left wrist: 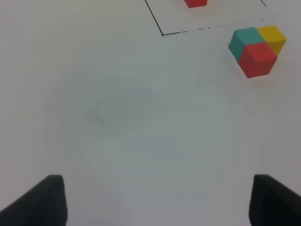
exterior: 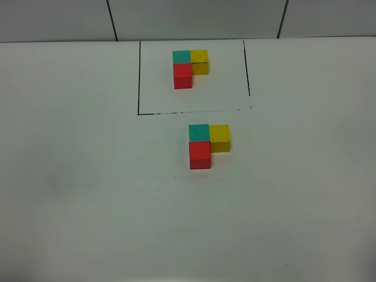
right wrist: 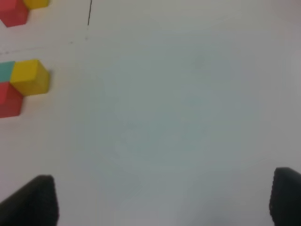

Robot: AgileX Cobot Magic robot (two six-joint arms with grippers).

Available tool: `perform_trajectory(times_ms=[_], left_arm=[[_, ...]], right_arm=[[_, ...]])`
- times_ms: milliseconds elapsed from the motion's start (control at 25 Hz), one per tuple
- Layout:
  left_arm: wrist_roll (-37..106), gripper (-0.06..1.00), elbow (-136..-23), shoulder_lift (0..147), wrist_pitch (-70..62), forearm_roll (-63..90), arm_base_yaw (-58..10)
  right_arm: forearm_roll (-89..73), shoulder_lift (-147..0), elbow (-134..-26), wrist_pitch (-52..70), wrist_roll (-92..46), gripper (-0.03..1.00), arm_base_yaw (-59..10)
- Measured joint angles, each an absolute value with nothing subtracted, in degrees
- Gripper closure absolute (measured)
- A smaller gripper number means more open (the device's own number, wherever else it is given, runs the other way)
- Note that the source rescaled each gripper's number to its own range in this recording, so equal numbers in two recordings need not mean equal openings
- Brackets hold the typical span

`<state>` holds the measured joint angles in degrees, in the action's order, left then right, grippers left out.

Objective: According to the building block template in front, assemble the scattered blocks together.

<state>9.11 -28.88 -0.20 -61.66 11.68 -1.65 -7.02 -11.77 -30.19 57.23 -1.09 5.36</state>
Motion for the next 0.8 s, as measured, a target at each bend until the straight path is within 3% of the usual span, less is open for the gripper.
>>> perform_trajectory(times_ms=[800], left_arm=[[9.16,0.15,-28.88,-0.20,-61.66,11.68,-1.65]], right_arm=[[-7.62,-1.87,-28.57,60.25,-0.80,0.15,5.36]])
